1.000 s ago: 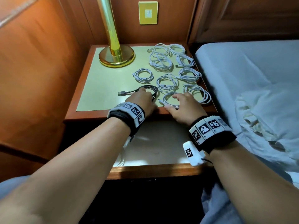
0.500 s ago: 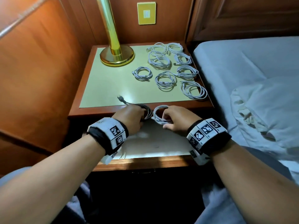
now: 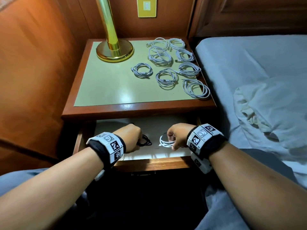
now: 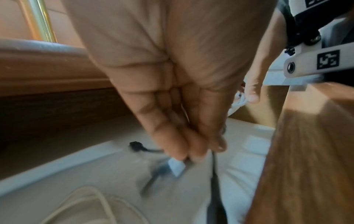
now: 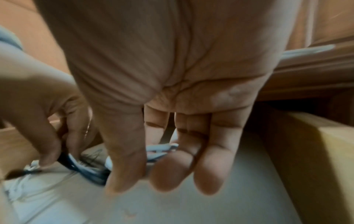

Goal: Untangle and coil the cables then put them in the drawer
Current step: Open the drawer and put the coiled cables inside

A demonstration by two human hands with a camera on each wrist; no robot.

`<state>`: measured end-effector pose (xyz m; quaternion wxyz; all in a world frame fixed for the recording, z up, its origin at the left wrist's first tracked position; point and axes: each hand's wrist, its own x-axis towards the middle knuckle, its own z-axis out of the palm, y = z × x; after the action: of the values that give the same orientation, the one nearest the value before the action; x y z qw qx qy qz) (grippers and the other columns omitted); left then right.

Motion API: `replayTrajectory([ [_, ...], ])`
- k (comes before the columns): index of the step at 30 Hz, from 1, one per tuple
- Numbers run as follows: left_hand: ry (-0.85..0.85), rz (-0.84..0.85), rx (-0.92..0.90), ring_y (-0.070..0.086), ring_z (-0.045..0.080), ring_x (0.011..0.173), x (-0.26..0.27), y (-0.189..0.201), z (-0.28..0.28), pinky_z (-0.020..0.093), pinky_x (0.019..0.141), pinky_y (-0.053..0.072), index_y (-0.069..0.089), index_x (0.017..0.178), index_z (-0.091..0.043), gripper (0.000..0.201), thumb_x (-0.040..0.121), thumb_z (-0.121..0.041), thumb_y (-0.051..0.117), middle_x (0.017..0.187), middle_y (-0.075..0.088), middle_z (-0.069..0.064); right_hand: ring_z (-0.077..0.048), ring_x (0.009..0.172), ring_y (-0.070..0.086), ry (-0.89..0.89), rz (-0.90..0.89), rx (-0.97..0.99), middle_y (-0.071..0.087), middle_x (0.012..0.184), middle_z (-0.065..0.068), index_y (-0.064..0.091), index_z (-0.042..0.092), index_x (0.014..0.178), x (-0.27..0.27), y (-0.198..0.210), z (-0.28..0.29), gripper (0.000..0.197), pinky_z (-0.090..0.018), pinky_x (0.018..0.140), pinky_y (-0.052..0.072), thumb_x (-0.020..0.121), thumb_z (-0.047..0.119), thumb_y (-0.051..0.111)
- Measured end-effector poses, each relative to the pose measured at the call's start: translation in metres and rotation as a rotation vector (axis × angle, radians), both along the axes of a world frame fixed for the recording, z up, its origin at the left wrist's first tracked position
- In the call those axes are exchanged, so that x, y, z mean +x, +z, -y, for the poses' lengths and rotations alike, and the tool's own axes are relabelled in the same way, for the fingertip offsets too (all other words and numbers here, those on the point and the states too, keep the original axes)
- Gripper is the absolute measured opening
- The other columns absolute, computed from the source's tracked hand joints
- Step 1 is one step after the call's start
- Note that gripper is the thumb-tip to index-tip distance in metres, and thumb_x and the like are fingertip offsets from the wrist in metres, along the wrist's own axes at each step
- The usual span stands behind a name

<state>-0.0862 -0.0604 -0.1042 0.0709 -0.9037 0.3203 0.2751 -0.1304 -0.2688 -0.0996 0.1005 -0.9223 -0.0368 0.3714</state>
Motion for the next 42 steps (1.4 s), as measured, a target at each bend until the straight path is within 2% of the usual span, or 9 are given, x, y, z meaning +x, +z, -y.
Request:
replayTrajectory([
  [6, 0.085, -0.249, 0.01, 0.071, 0.012, 0.072, 0.007, -0.023, 0.001, 0.025, 0.073, 0.056, 0.077, 0.106, -0.015, 0.02, 0.092, -0.028, 0.069, 0.093, 0.078, -0.003, -0.025, 0.092, 0.068, 0.07, -0.089, -0.031, 0.073, 0.103, -0.006, 0.07, 0.01, 0.116, 0.004, -0.018, -0.024, 0.036, -0.027, 0.077, 0.052, 0.081, 0.015, 0.078],
  [10, 0.091, -0.231, 0.017, 0.074, 0.014, 0.078, 0.007, -0.015, -0.001, 0.036, 0.083, 0.06, 0.078, 0.104, -0.018, 0.016, 0.091, -0.018, 0.069, 0.093, 0.077, -0.003, -0.024, 0.104, 0.068, 0.05, -0.069, 0.021, 0.074, 0.112, -0.003, 0.072, 0.017, 0.117, 0.004, -0.017, -0.027, 0.034, -0.035, 0.092, 0.055, 0.083, 0.018, 0.072],
  [13, 0.098, -0.102, -0.155, 0.071, 0.01, 0.075, 0.012, 0.012, -0.001, 0.03, 0.076, 0.059, 0.077, 0.096, -0.021, 0.013, 0.091, -0.018, 0.066, 0.083, 0.074, -0.008, -0.01, 0.097, 0.064, -0.057, 0.117, 0.153, 0.072, 0.108, 0.007, 0.072, 0.022, 0.113, 0.005, 0.018, -0.012, 0.023, -0.023, 0.085, 0.047, 0.09, 0.028, 0.07],
  [16, 0.186, 0.027, -0.448, 0.064, 0.012, 0.075, 0.024, 0.045, 0.008, 0.025, 0.074, 0.052, 0.076, 0.096, -0.024, 0.009, 0.093, -0.025, 0.067, 0.085, 0.07, -0.009, -0.013, 0.093, 0.064, -0.295, 0.487, 0.27, 0.068, 0.097, 0.006, 0.071, 0.024, 0.097, 0.006, 0.049, 0.02, 0.012, -0.028, 0.085, 0.05, 0.09, 0.034, 0.068],
  [20, 0.179, 0.183, -0.552, 0.057, 0.017, 0.085, 0.055, 0.062, 0.044, 0.028, 0.084, 0.048, 0.068, 0.119, -0.019, 0.029, 0.093, -0.032, 0.067, 0.115, 0.063, 0.002, -0.027, 0.112, 0.057, -0.658, 0.796, 0.137, 0.05, 0.127, -0.008, 0.059, 0.023, 0.124, 0.013, 0.053, 0.066, 0.044, -0.038, 0.099, 0.047, 0.084, 0.04, 0.07],
  [26, 0.089, 0.295, -0.342, 0.043, 0.034, 0.135, 0.104, 0.065, 0.125, 0.048, 0.108, 0.043, 0.038, 0.15, -0.02, 0.064, 0.095, -0.043, 0.062, 0.155, 0.036, 0.007, -0.035, 0.14, 0.032, -0.706, 0.665, 0.043, 0.024, 0.154, -0.011, 0.021, 0.027, 0.155, 0.041, 0.031, 0.098, 0.1, -0.044, 0.115, 0.032, 0.075, 0.058, 0.073],
  [31, 0.043, 0.245, -0.196, 0.054, 0.034, 0.122, 0.115, 0.05, 0.15, 0.043, 0.102, 0.047, 0.053, 0.139, -0.014, 0.044, 0.098, -0.029, 0.06, 0.14, 0.047, 0.012, -0.037, 0.146, 0.02, -0.63, 0.53, -0.026, 0.018, 0.162, -0.003, 0.006, 0.034, 0.157, 0.055, 0.024, 0.105, 0.11, -0.051, 0.116, 0.024, 0.074, 0.065, 0.071],
  [37, 0.076, 0.213, -0.311, 0.058, 0.03, 0.115, 0.088, 0.05, 0.118, 0.037, 0.098, 0.048, 0.063, 0.128, -0.014, 0.031, 0.098, -0.018, 0.057, 0.129, 0.058, 0.009, -0.033, 0.135, 0.037, -0.548, 0.611, 0.045, 0.037, 0.148, -0.007, 0.034, 0.032, 0.151, 0.051, 0.025, 0.101, 0.092, -0.044, 0.112, 0.036, 0.073, 0.057, 0.077],
  [42, -0.04, 0.186, -0.227, 0.063, 0.029, 0.107, 0.049, 0.057, 0.079, 0.035, 0.088, 0.052, 0.063, 0.122, -0.012, 0.029, 0.094, -0.017, 0.058, 0.122, 0.059, 0.007, -0.035, 0.132, 0.043, -0.481, 0.464, 0.035, 0.034, 0.145, -0.014, 0.022, 0.029, 0.154, 0.032, 0.031, 0.085, 0.094, -0.044, 0.107, 0.042, 0.076, 0.051, 0.071],
])
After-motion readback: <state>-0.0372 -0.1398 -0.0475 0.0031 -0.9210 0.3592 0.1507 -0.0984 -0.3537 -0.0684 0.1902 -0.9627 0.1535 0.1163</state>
